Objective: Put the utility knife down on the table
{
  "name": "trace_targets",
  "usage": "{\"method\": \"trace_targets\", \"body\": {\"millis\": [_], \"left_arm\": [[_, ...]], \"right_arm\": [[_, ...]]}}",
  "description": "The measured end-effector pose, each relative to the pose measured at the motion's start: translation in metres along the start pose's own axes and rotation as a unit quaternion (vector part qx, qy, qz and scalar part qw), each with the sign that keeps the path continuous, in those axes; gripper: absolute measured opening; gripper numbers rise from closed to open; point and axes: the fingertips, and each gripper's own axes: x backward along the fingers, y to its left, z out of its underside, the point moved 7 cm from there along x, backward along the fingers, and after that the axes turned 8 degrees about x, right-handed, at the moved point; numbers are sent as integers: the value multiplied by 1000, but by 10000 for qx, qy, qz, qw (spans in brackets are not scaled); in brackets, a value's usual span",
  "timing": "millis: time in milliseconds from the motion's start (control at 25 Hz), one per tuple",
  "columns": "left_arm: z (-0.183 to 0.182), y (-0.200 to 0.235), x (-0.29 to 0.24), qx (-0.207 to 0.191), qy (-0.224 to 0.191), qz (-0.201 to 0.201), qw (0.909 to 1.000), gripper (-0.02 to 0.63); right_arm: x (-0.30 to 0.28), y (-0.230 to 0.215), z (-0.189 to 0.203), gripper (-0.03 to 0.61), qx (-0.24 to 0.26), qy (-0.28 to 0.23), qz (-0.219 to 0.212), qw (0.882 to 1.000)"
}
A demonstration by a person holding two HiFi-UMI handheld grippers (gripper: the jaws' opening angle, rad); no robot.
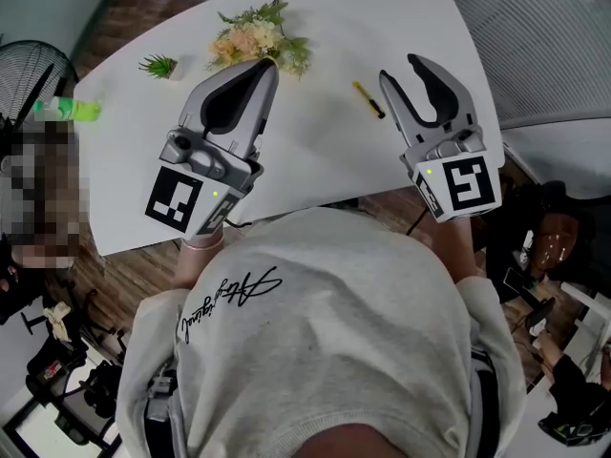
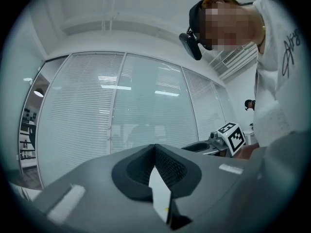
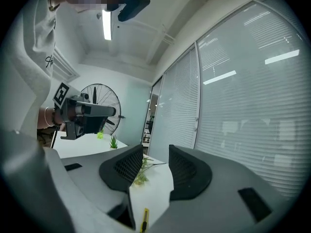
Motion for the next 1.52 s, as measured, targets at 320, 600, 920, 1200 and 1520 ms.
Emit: {"method": "trace_targets", "body": {"millis": [320, 600, 920, 1200, 1520], "left_arm": [[-2, 0, 0, -13, -34, -15, 10000, -2], [-4, 0, 2, 12, -52, -45, 10000, -2], [-5, -1, 4, 33, -63, -57, 10000, -2], [-4, 0, 7, 0, -42, -62, 10000, -2], [-8, -1, 10, -42, -42, -80, 10000, -2]], "right_arm": [[4, -2, -14, 169, -43, -304, 5, 9995], [6, -3, -19, 150, -143, -492, 15, 9987], [13, -2, -26, 109, -166, -628, 67, 9979], [16, 2, -33, 67, -112, -804, 35, 9967], [18, 2, -36, 34, -159, -912, 89, 9957]]}}
